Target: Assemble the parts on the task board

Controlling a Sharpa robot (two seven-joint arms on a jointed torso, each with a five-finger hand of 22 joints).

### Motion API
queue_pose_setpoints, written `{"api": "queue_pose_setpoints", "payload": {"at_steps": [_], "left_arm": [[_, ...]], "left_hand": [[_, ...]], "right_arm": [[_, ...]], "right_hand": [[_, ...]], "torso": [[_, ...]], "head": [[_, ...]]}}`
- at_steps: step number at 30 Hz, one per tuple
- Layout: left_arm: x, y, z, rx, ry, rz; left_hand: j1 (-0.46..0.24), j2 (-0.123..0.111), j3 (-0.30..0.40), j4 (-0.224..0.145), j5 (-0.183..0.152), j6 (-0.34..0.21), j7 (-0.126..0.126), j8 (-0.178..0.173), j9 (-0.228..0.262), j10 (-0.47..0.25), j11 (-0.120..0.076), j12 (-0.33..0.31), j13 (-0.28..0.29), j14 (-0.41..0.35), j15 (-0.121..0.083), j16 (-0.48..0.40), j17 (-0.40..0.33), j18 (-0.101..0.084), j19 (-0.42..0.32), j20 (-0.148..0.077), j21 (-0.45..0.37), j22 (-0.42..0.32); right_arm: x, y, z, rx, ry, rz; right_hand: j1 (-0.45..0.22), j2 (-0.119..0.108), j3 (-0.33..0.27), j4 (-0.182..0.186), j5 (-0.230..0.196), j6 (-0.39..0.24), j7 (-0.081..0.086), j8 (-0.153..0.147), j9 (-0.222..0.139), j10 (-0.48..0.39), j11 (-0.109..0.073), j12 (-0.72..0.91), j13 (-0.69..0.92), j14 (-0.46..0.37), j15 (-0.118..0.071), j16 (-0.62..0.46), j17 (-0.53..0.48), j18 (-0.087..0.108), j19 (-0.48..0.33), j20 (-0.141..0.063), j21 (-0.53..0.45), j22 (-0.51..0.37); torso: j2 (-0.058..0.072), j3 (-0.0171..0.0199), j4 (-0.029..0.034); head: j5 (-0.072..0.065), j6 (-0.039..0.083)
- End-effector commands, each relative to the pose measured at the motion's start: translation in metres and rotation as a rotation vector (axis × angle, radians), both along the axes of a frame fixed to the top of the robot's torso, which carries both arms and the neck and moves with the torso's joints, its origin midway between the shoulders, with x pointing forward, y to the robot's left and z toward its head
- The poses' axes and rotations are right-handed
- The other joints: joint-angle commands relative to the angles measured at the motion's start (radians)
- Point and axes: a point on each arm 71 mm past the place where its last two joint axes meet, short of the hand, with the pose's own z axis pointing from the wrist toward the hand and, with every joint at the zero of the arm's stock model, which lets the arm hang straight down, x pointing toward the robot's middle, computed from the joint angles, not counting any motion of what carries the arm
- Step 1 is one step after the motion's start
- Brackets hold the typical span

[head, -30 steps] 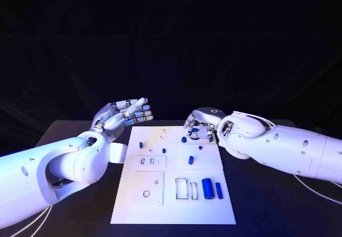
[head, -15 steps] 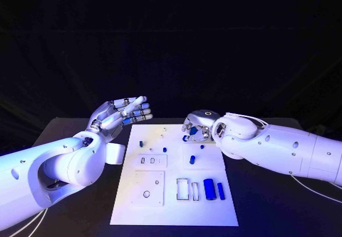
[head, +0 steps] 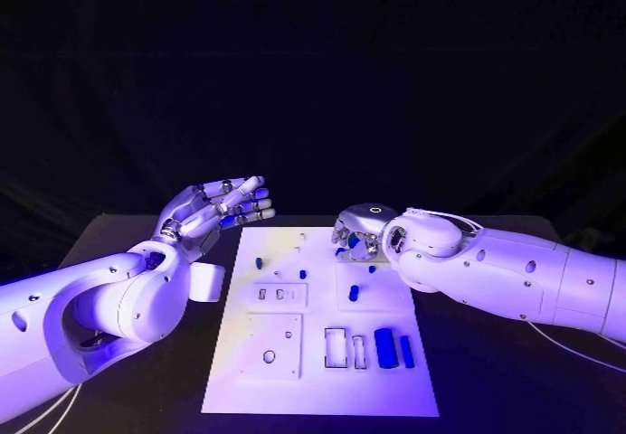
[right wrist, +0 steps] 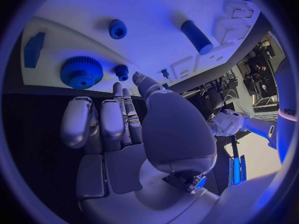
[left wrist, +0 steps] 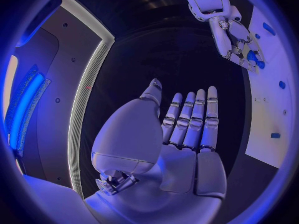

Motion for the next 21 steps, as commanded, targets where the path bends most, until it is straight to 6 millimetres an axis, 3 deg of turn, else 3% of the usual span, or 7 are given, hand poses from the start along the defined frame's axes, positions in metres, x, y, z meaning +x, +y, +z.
{"api": "queue_pose_setpoints", "payload": {"at_steps": [1, 21], "left_arm": [[-0.0011, -0.0011, 0.0025, -0.001, -0.014, -0.014], [0.001, 0.0021, 0.0027, 0.003, -0.013, -0.007]], "left_hand": [[-0.002, 0.01, 0.0, -0.009, -0.003, 0.0, 0.048, -0.004, -0.001, -0.004, 0.006, -0.004, -0.002, -0.006, 0.003, -0.004, -0.002, 0.005, -0.007, -0.001, -0.005, -0.001], [-0.003, 0.011, 0.0, -0.009, -0.003, -0.004, 0.048, -0.006, -0.001, -0.005, 0.006, -0.005, -0.001, -0.005, 0.003, -0.004, -0.001, 0.005, -0.008, -0.001, -0.006, -0.001]], "right_arm": [[0.0015, -0.0023, -0.0012, -0.04, -0.002, -0.028], [0.0014, -0.0021, -0.0036, -0.055, 0.021, -0.025]], "right_hand": [[0.01, 0.0, 0.006, 0.004, -0.003, -0.005, -0.001, -0.005, 0.002, -0.009, 0.001, 0.005, 0.001, 0.034, 0.003, 0.007, 0.003, -0.011, -0.003, 0.005, 0.01, 0.008], [0.017, 0.012, 0.023, 0.011, 0.001, 0.022, 0.0, 0.008, 0.01, 0.008, -0.003, 0.019, 0.007, 0.036, 0.001, 0.041, 0.037, -0.019, 0.011, 0.006, 0.052, 0.069]], "torso": [[0.004, 0.0015, -0.0005], [0.013, 0.0033, 0.0067]], "head": [[0.003, -0.001], [-0.004, 0.002]]}}
